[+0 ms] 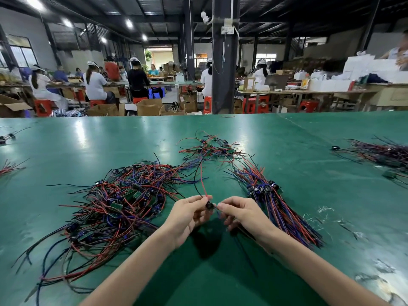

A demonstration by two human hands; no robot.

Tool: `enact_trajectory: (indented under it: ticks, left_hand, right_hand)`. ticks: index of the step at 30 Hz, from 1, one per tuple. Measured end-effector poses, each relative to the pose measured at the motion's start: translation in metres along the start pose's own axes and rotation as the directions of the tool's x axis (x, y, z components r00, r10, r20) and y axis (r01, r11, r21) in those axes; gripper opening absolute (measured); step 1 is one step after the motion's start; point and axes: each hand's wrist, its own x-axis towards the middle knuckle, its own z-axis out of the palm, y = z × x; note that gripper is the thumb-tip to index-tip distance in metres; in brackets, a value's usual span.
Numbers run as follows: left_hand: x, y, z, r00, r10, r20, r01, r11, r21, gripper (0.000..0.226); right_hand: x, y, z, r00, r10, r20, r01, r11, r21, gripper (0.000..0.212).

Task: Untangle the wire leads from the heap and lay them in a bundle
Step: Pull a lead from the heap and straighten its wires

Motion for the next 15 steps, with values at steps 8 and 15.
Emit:
enact_trajectory:
  ticks: [8,15]
  left_hand:
    - [-0.0007,-0.0052,0.0007,0.998,0.031,0.061,-0.028,0.998,-0.054,0.006]
    - [0.0002,-0.0074,-0.0018,0.972,0.235,-0.016,-0.224,0.944,0.243,0.01]
  right_hand:
    - [-0.003,0.002,-0.0001,1.0,0.018,0.014,-0.018,1.0,-0.006,0.009]
    - [-0.0081,0.0011,0.0066,0.995,0.092,0.04,-0.095,0.992,0.088,0.015]
